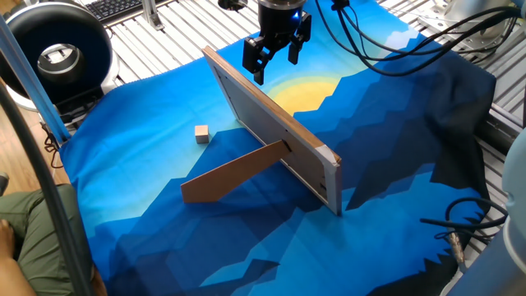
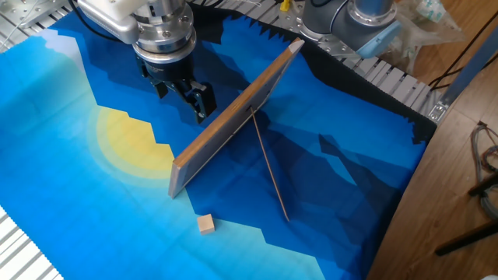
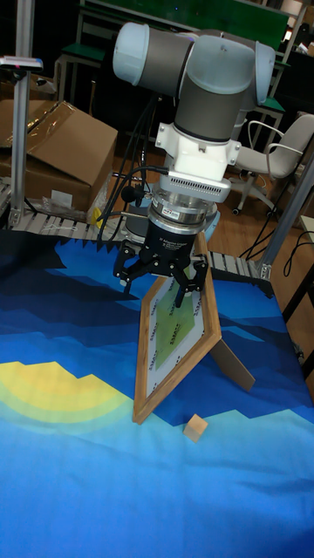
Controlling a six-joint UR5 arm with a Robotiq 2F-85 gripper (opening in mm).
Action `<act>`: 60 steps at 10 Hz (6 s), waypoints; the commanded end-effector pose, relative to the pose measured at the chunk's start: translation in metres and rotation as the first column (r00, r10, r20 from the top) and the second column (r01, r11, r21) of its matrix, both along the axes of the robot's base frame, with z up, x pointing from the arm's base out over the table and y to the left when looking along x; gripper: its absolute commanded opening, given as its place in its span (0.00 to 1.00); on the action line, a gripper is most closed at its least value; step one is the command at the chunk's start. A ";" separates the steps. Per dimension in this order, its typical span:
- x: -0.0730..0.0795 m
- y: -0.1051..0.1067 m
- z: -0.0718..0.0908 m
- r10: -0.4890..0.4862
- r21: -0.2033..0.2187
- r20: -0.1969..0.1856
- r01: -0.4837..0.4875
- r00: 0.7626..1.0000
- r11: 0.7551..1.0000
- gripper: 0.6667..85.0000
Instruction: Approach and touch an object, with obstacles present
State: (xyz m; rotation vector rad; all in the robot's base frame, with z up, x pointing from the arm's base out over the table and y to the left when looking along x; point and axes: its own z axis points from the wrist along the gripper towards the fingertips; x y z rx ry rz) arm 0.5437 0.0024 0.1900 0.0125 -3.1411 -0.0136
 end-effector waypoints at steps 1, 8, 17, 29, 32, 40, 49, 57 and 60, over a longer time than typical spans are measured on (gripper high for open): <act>0.000 0.002 0.000 0.000 0.000 0.000 0.000 1.000 1.000 0.00; 0.010 0.004 -0.003 0.156 0.004 0.053 -0.156 0.986 0.988 0.00; 0.003 0.001 -0.009 0.165 0.008 0.046 -0.165 0.985 0.986 0.00; 0.013 -0.015 -0.009 0.223 -0.063 0.072 -0.219 0.972 0.974 0.00; -0.002 -0.012 -0.010 0.172 -0.036 0.017 -0.171 0.985 0.985 0.00; 0.002 -0.025 -0.022 0.182 -0.065 -0.001 -0.182 0.983 0.981 0.00; 0.049 -0.002 -0.017 0.255 -0.026 0.192 -0.255 0.948 0.967 0.00; -0.029 0.016 0.111 0.210 -0.058 -0.020 -0.211 0.978 0.976 0.00; -0.039 0.056 0.141 0.152 -0.081 -0.055 -0.156 0.987 0.984 0.00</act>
